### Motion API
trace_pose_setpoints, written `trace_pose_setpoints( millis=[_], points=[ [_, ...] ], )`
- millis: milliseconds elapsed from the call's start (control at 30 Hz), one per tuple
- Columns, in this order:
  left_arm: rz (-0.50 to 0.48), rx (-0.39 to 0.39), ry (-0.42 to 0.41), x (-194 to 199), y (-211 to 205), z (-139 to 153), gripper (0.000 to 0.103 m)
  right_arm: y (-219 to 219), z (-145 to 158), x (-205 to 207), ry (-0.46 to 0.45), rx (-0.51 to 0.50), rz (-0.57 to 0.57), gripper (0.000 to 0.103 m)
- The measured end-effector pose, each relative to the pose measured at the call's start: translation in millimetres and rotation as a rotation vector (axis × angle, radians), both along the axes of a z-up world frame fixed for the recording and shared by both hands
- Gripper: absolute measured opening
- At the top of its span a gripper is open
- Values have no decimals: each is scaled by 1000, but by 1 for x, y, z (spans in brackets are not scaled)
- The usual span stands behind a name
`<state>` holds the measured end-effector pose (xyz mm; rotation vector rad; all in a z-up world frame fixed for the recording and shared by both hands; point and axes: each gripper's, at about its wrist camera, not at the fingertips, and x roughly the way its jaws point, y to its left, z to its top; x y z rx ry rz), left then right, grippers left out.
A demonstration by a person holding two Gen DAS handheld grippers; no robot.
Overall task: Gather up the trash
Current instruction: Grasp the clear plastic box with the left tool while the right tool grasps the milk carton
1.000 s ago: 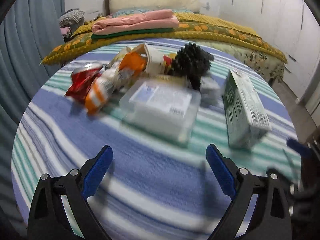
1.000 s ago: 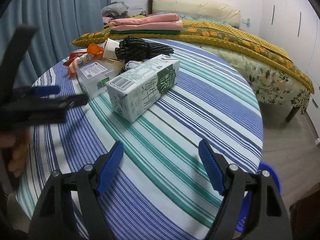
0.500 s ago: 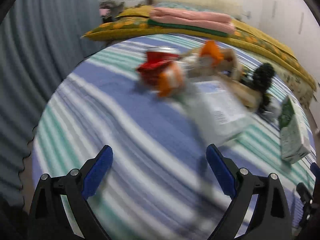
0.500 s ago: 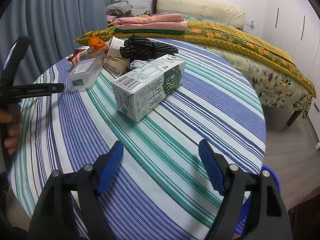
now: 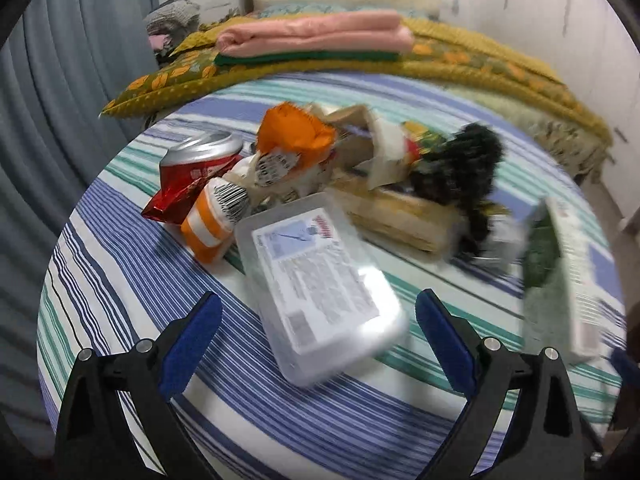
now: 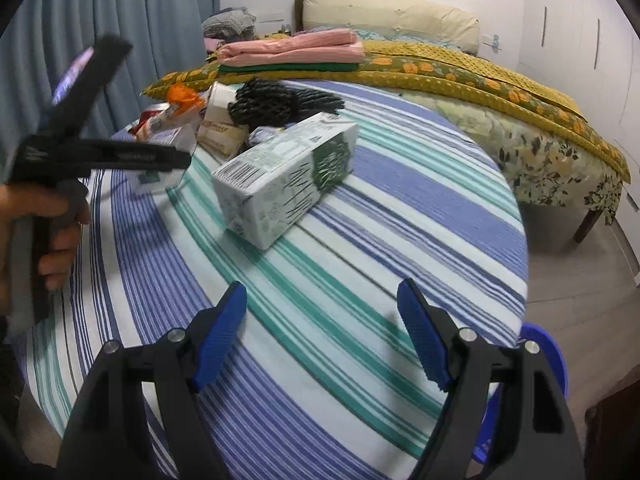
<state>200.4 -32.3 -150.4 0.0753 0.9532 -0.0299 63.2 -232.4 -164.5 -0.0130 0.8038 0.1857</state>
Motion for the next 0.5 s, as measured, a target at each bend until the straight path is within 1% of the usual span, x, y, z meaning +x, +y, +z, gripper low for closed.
trace_pose_setpoints(
  millis=[33,67,100,133,200,300,367,500],
  points=[
    [6,-1,7,2,3,-2,95,-2,2,0,-5,3,-6,76],
    [0,-17,12,4,6,-4,89,-3,3,0,-10,7,-11,76],
    [-24,-52,14,3,9,-4,84,-4,4,0,-13,11,-16,76],
    [-41,-76,16,1,10,-3,75,-5,6,0,-15,13,-23,76],
    [-51,-56,7,-4,9,-2,75,-4,9,3,-9,22,-33,76],
    [-98,-85,18,-25,10,-1,75,1,18,14,18,84,-48,76],
    [-121,-94,22,-41,10,-1,75,11,26,26,28,107,-59,76],
    [-172,-95,19,-71,8,-2,76,36,34,57,69,123,-68,76]
  ],
)
